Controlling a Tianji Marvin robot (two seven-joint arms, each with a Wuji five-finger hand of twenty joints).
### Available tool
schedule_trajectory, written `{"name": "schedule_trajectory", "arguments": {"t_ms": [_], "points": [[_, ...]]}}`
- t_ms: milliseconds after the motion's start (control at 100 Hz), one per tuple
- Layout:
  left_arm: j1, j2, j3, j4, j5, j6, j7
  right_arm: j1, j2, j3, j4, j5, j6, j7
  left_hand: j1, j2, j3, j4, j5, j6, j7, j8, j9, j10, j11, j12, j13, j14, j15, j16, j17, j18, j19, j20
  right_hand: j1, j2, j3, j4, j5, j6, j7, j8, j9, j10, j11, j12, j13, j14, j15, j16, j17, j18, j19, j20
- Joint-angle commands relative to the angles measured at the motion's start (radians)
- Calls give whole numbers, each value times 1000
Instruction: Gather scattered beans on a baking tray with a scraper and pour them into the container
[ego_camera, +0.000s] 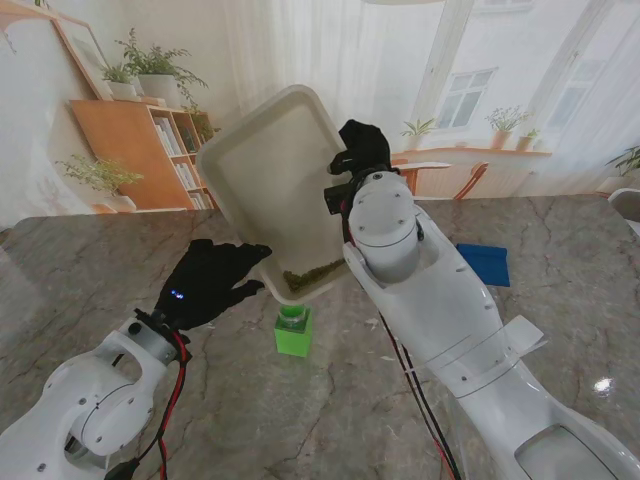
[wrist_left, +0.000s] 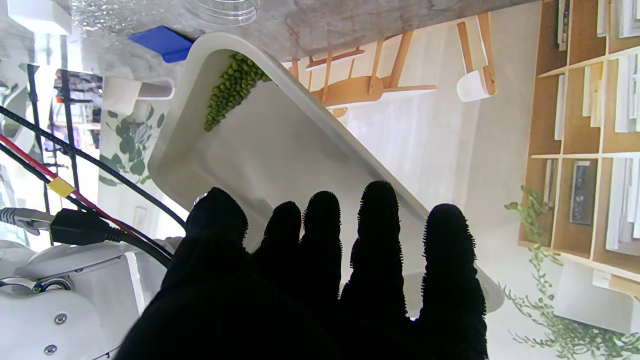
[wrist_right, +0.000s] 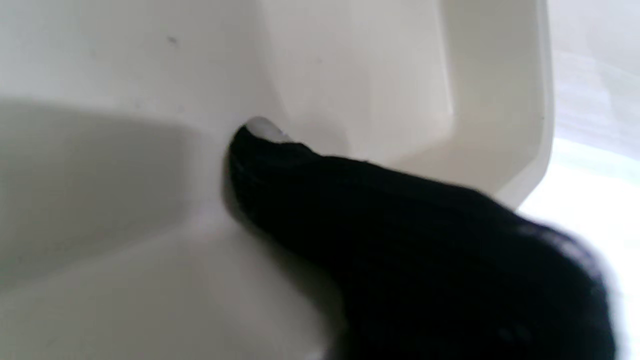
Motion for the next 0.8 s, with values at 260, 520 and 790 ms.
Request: {"name": "schedule_trajectory", "arguments": {"t_ms": [260, 520, 790], "points": [[2, 4, 2, -6, 2, -6, -10, 13, -2, -4, -8, 1, -9, 21, 1, 73, 10, 49, -21, 14, -14, -17, -22, 8, -13, -12, -8, 1, -10, -4, -12, 23, -20, 27, 141, 33, 132, 30, 23, -2, 48, 39, 45, -176, 180, 69, 46, -107, 204, 53, 115, -31, 265, 93], [1, 5, 8, 1, 0, 0, -15, 10, 3, -10, -12, -10, -23, 30, 3, 71, 9, 48, -20, 14, -13, -17, -21, 9, -14, -12, -5, 2, -9, -3, -10, 24, -19, 28, 142, 33, 132, 30, 23, -2, 48, 39, 45, -177, 181, 70, 46, -107, 205, 53, 115, -31, 265, 93], [1, 4, 10, -2, 1, 6, -16, 3, 7, -20, -24, -37, -47, 28, 6, 71, 10, 48, -19, 12, -12, -16, -19, 6, -13, -12, -5, 0, -9, -2, -10, 23, -20, 28, 142, 35, 132, 28, 22, -2, 47, 39, 40, -176, 181, 70, 44, -108, 204, 53, 113, -33, 262, 92]]}}
